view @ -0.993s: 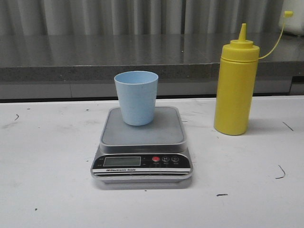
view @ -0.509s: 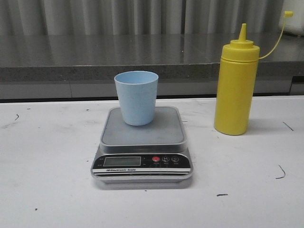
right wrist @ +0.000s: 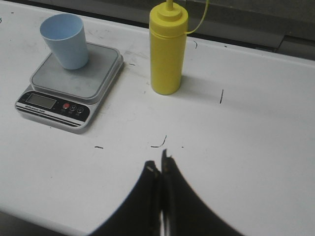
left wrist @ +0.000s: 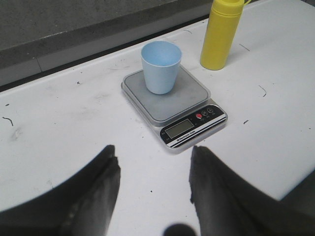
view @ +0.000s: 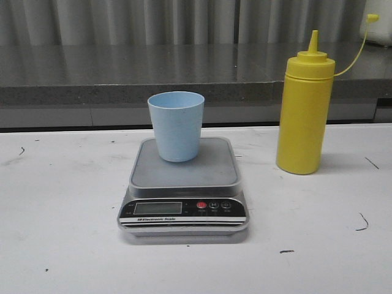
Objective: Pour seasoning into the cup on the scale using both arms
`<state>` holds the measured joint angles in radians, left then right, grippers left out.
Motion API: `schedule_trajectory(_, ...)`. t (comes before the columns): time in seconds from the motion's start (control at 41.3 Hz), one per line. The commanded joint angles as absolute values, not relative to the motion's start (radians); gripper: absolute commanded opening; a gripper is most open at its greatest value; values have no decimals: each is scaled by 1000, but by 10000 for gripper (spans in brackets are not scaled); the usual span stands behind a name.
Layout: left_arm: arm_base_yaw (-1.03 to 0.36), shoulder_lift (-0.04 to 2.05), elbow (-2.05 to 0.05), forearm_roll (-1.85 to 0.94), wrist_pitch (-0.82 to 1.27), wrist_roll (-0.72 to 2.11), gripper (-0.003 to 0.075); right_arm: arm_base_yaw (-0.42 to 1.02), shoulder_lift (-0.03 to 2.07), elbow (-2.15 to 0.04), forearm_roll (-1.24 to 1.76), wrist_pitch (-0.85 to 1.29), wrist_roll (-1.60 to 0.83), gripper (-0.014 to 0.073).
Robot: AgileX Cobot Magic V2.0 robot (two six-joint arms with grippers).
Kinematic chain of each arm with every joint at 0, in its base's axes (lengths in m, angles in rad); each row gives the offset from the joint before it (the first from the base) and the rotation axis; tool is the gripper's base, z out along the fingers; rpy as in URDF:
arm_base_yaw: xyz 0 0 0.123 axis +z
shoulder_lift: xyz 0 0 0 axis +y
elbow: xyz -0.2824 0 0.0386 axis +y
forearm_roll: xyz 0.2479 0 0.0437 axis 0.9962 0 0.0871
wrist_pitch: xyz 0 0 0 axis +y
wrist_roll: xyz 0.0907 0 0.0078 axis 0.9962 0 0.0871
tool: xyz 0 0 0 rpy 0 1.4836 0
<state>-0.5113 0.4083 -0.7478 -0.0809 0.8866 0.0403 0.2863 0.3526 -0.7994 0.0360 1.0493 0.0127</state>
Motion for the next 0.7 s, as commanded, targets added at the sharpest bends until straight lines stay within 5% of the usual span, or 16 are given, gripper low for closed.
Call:
schedule_trajectory(0.0,-510,414,-771,-94,814,39,295,285,361,-832,29,977,0,-118)
schedule_trajectory(0.218,-510,414,-771,-94,817,39,-22,285,361,-832,29,986,0,-118)
schedule_trajectory(0.678,-504,394,-756,0,773,46,-20,285,361,-832,29,986,0,-118)
